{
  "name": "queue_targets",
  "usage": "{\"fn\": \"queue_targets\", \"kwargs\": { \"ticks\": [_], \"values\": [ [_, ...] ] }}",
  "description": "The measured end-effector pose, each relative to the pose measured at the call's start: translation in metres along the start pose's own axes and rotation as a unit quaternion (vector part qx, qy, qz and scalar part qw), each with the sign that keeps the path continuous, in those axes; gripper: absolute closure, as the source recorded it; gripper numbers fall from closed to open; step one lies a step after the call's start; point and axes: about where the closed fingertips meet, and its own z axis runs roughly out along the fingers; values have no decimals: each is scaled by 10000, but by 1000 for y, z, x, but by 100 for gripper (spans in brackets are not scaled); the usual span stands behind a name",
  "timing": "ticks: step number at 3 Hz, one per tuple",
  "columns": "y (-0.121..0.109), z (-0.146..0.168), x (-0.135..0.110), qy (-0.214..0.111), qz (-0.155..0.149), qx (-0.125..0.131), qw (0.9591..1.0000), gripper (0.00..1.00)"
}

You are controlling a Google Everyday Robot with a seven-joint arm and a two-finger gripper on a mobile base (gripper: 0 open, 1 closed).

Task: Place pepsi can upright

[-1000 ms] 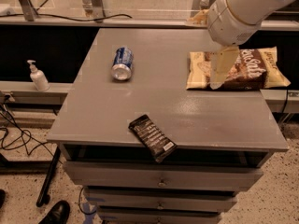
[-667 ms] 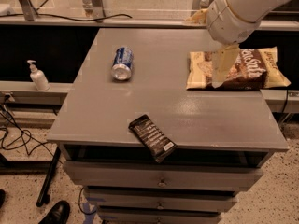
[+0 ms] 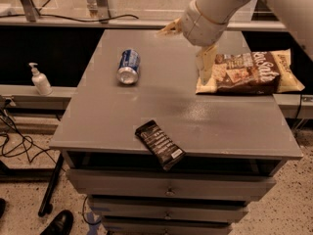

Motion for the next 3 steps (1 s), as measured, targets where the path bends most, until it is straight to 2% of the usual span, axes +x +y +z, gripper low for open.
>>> {"fn": "queue_targets", "kwargs": {
  "ticks": [1, 2, 3],
  "values": [
    [-18, 28, -7, -217, -910, 24, 9956, 0],
    [-33, 45, -25, -224, -1944, 320, 9801, 0],
    [-37, 49, -29, -224, -2365, 374, 9706, 0]
  ]
}}
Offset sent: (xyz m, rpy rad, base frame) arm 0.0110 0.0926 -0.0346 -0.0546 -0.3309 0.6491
